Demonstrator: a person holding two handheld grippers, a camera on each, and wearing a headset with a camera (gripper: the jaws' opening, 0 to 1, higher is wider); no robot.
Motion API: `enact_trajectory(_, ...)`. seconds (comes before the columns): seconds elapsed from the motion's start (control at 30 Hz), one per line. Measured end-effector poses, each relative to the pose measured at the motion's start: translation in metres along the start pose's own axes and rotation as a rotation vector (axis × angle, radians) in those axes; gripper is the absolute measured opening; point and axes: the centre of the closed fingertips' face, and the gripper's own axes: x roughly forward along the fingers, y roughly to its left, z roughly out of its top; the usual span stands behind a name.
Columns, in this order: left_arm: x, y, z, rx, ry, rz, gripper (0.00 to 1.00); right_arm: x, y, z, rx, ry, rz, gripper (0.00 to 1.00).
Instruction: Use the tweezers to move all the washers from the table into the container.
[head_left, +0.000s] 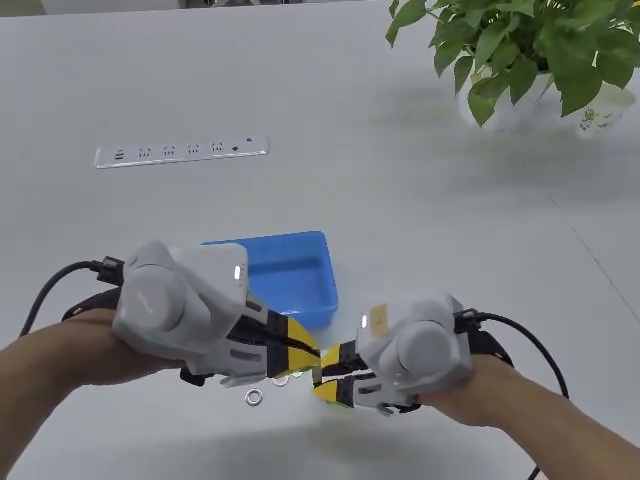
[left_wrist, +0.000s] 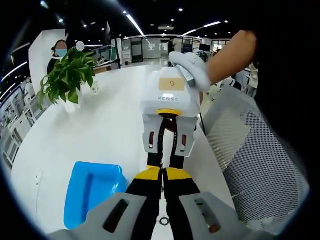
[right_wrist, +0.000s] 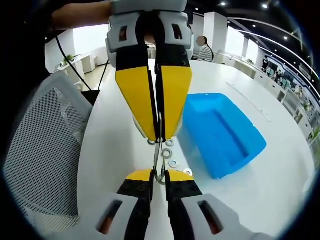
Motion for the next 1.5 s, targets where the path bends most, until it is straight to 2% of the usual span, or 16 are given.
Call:
enact_trajectory(0.53,-0.001,-0.001,0.0,0.007,0.005,-0.001,0.05,0.0,0.001,-0.002,0.052,0.022,-0.006,0.08)
enact_trajectory(1.0,-0.002,-0.001,0.0,0.013,0.017,0.01,0.06,0.0,0.003,-0.001,0.083,0.003,-0.005,0.06)
enact_trajectory(1.27,-0.005,-0.003,-0.003,0.0,0.022,0.014,0.1,0.001,0.004,0.0,0.084,-0.002,-0.007,0.06)
enact_trajectory(1.5,-0.013,-0.003,-0.006,-0.033,0.01,0.035,0.21,-0.001,0.002,0.003,0.072,0.0,-0.017,0.06)
